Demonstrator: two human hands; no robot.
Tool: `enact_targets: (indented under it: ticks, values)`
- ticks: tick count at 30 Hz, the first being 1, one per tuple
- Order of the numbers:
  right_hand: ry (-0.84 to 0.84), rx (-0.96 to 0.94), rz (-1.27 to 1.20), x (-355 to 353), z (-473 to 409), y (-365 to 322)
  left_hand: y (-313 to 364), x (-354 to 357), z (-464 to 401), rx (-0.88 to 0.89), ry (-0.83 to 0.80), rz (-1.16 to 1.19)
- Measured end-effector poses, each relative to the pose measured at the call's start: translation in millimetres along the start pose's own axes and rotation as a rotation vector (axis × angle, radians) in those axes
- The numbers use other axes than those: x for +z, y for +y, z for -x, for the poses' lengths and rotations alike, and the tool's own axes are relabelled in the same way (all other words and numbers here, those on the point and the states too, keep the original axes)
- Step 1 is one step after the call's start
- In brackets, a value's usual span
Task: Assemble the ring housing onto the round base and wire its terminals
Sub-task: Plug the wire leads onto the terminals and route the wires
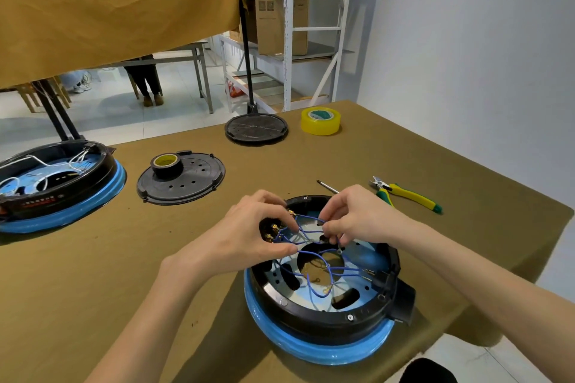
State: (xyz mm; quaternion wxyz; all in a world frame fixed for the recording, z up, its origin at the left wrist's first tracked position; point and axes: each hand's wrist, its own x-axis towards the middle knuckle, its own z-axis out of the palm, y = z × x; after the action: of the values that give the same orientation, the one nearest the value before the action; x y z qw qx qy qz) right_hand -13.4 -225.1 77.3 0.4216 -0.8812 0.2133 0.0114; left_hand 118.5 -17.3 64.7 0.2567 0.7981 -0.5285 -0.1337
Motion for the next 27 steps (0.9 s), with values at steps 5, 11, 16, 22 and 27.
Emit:
enact_targets:
  ticks: [5,11,16,22,27]
  values:
    - [0.005,-0.021,0.004,-2.9,3.5,-1.0,7.9,10.1,-2.6,0.015,0.034,-0.064]
    - [-0.007,0.005,-0.224,-4.7,7.8,-10.0,9.8,15.9,-4.9,0.035,0.054,-0.1]
    - [-0.075,0.047,-0.397,13.0,9.9,-14.2,9.1,19.5,-6.7,0.054,0.091,-0.073]
    - [-0.054,0.04,-0.313,9.4,11.5,-8.8,6.3,23.4,-11.8,0.123,0.17,-0.112]
    - [-0.092,0.011,-0.248,9.0,10.1,-5.1,2.4,29.4,-15.3,0.143,0.187,-0.107]
